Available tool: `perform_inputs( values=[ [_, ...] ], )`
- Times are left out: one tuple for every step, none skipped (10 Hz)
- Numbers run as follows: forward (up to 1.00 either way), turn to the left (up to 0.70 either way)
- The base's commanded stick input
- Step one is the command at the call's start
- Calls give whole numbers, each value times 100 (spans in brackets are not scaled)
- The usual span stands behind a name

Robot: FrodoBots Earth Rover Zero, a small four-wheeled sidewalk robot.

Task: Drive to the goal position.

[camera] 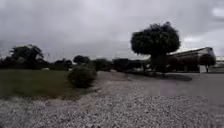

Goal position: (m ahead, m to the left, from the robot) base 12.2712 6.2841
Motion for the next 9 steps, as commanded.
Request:
perform_inputs(
  values=[
    [50, 0],
    [50, 0],
    [50, 0],
    [50, 0],
    [50, 0],
    [50, 0],
    [50, 0],
    [50, 0],
    [50, 0]
  ],
)
